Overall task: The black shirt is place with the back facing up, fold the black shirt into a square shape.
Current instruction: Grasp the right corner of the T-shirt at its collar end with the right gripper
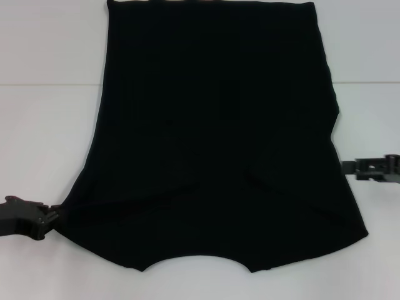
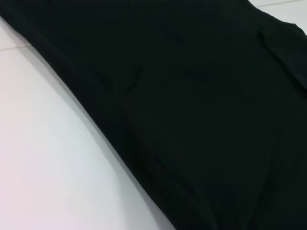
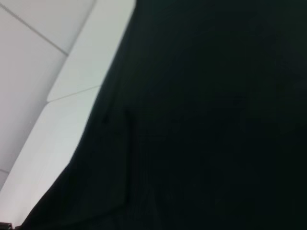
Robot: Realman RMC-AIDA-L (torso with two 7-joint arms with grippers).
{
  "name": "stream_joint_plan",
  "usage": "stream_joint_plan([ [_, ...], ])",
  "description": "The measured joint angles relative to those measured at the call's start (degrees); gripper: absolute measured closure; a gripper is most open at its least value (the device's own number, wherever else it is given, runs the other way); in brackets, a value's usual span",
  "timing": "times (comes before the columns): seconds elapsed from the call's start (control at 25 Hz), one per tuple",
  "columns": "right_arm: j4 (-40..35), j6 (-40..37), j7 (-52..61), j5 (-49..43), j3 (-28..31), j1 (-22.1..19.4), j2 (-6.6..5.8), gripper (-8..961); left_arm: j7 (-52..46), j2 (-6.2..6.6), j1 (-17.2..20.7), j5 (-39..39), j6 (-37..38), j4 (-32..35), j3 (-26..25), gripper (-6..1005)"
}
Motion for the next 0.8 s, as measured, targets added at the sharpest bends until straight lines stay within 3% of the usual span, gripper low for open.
stream_joint_plan([
  [0.24,0.07,-0.98,2.69,-1.2,1.22,-2.57,-1.87,309,-0.08,0.03,0.26,0.08,0.2,0.0,-0.42,937],
  [0.8,0.7,-1.34,5.77,-8.84,1.39,-1.21,-1.41,311,-0.05,0.12,0.41,0.13,0.31,0.0,-2.33,937],
])
